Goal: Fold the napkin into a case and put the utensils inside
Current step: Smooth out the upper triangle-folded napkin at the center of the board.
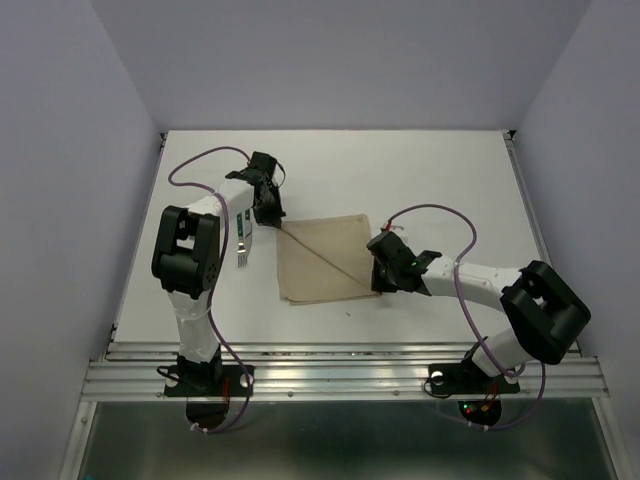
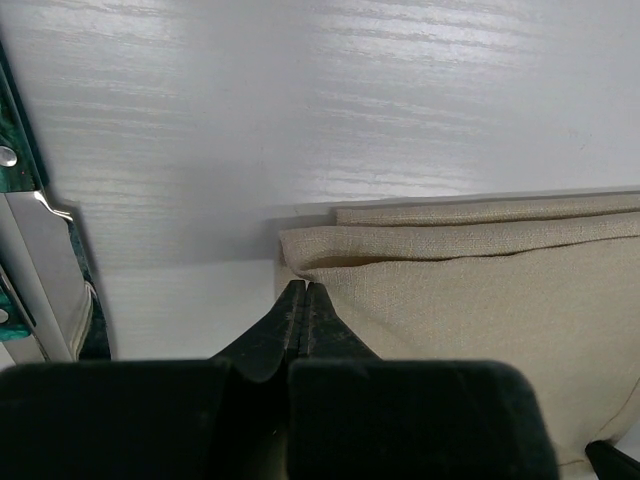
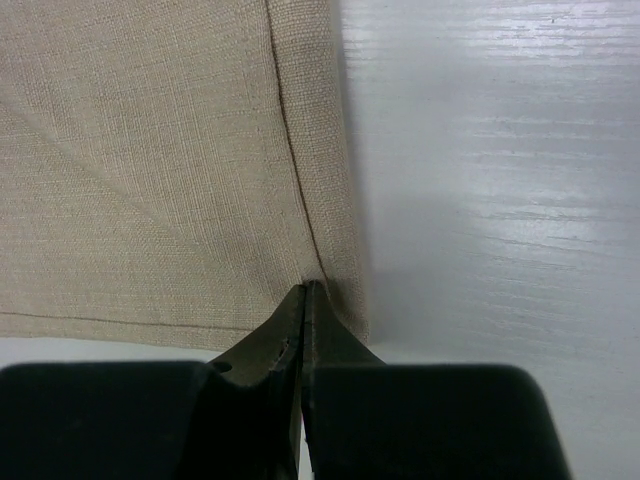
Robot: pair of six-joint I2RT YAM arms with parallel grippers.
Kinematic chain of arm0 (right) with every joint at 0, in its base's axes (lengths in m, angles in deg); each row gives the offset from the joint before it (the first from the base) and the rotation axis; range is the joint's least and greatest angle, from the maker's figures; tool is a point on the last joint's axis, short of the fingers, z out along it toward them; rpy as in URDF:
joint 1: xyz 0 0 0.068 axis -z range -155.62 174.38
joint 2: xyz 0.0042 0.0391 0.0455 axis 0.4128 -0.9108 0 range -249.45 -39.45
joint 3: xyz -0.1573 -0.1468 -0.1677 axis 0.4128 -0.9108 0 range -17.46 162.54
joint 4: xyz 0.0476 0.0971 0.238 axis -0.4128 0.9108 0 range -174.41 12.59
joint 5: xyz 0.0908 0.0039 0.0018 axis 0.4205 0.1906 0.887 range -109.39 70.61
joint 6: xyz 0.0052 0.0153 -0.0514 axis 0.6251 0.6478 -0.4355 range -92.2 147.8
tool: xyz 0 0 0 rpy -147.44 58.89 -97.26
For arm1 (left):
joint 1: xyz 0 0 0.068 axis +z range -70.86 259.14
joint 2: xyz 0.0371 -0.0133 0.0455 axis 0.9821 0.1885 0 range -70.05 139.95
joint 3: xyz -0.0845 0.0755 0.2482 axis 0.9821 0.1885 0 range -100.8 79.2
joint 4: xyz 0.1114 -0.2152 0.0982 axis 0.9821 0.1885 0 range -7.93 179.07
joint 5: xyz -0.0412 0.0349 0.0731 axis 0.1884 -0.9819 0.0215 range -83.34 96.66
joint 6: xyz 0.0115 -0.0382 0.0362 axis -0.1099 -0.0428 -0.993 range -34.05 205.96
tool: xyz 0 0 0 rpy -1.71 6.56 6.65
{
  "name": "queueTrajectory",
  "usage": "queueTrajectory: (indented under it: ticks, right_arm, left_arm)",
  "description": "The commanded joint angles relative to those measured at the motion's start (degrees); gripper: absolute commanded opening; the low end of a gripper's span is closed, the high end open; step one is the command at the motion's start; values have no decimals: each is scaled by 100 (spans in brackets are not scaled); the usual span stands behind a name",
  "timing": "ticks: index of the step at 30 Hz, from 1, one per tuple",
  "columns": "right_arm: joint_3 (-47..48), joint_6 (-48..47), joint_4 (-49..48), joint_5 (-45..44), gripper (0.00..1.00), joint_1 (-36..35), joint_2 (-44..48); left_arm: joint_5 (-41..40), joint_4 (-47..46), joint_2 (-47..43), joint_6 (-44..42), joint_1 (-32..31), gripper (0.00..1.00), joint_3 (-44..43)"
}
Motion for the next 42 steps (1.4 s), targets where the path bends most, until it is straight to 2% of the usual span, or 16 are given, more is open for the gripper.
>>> queueTrajectory:
  ticks: [1, 10, 15, 22, 29, 35, 37, 38, 42]
  right_arm:
    - [-74, 63, -39, 41, 1, 22, -36]
    - [287, -61, 383, -223, 2, 22, 510]
    - [-142, 133, 16, 250, 2, 22, 369]
    - [-285, 230, -118, 243, 1, 22, 88]
    - [295, -122, 269, -389, 3, 75, 562]
    - [647, -455, 278, -189, 11, 829, 546]
    - [726, -579, 286, 84, 22, 1120, 388]
    - [735, -657, 286, 137, 23, 1173, 248]
    - [613, -737, 286, 331, 22, 1226, 71]
  left_arm:
    - [-49, 138, -447, -42, -6, 0, -213]
    - [-102, 296, -790, 11, -6, 1, -433]
    - [-110, 313, -851, 37, -15, 1, -424]
    - [-49, 305, -939, 64, -41, 1, -380]
    - [-58, 296, -1062, 90, -102, 1, -310]
    - [-84, 278, -1159, 143, -217, 3, -204]
    - [-102, 287, -1220, 143, -269, 4, -169]
    - [-119, 287, -1247, 151, -287, 4, -152]
    - [-163, 296, -1335, 152, -296, 4, -37]
